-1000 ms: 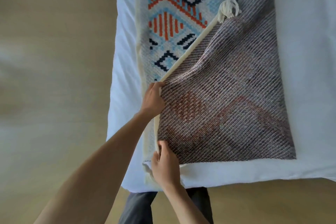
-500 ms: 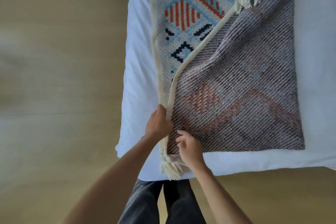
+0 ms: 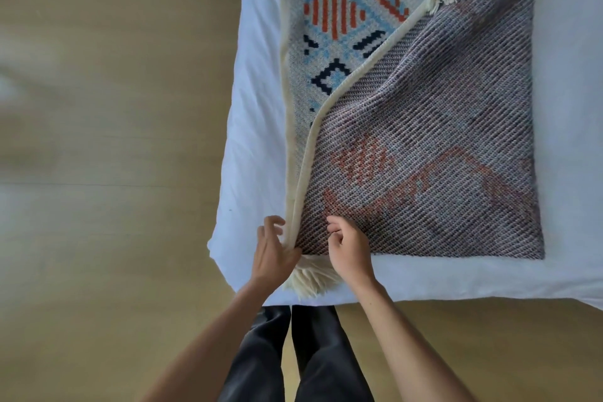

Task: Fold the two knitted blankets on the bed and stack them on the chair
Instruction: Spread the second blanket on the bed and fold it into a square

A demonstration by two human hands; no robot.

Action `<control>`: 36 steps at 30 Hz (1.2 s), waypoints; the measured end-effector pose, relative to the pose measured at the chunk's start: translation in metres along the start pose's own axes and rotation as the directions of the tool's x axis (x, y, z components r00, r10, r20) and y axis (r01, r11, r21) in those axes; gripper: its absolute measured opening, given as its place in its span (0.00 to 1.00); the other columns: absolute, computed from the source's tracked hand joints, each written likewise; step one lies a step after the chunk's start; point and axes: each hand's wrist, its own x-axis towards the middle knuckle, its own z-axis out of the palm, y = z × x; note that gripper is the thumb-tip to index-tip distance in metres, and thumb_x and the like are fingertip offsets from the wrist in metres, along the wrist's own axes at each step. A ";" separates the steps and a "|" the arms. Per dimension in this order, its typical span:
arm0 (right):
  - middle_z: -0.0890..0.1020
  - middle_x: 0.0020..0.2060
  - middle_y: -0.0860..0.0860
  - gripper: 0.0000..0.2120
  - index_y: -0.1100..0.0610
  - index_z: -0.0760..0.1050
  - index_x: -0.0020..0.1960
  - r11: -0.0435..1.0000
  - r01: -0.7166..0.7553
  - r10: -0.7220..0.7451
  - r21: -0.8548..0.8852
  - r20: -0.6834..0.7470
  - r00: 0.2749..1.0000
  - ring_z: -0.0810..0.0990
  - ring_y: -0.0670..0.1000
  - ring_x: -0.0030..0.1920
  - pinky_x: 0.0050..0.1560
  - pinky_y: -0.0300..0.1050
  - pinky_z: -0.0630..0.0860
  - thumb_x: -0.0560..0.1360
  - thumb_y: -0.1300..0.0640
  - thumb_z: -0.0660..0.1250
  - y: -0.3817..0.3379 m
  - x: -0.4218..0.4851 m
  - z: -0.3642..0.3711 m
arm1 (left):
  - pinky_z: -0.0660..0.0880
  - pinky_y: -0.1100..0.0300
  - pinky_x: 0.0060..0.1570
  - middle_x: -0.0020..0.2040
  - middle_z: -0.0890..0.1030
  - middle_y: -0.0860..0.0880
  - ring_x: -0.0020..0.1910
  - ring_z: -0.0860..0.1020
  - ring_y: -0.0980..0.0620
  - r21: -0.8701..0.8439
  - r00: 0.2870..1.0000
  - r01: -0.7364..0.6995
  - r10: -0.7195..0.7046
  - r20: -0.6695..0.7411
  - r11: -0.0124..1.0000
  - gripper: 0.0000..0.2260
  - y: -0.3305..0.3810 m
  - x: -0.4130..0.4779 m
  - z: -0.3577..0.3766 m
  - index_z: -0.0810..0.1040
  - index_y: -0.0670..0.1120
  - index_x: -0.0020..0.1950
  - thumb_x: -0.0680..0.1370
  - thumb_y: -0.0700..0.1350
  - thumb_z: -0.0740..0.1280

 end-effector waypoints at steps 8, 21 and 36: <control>0.79 0.53 0.53 0.17 0.58 0.74 0.62 1.000 0.023 -0.023 -0.011 0.019 1.000 0.76 0.49 0.52 0.53 0.38 0.71 0.76 0.67 0.58 0.013 -0.005 -0.007 | 0.70 0.57 0.51 0.52 0.68 0.47 0.55 0.69 0.48 0.387 0.963 -0.070 -0.039 0.266 0.919 0.13 -0.012 0.005 0.007 0.78 0.44 0.46 0.73 0.53 0.66; 0.78 0.54 0.53 0.16 0.59 0.74 0.62 0.998 0.069 -0.069 -0.006 0.031 0.997 0.76 0.48 0.52 0.53 0.38 0.72 0.76 0.66 0.58 0.023 -0.004 -0.013 | 0.62 0.57 0.29 0.32 0.70 0.47 0.34 0.68 0.45 0.320 0.989 0.074 -0.111 0.099 0.944 0.09 -0.019 0.012 0.003 0.62 0.44 0.32 0.69 0.34 0.58; 0.72 0.60 0.55 0.14 0.59 0.72 0.62 0.960 0.040 0.017 -0.277 0.200 0.980 0.70 0.54 0.61 0.59 0.48 0.70 0.77 0.62 0.58 -0.007 -0.018 -0.018 | 0.67 0.56 0.46 0.56 0.68 0.47 0.56 0.70 0.46 0.365 0.982 0.177 -0.186 -0.009 0.914 0.12 0.002 -0.014 -0.008 0.69 0.44 0.59 0.76 0.43 0.61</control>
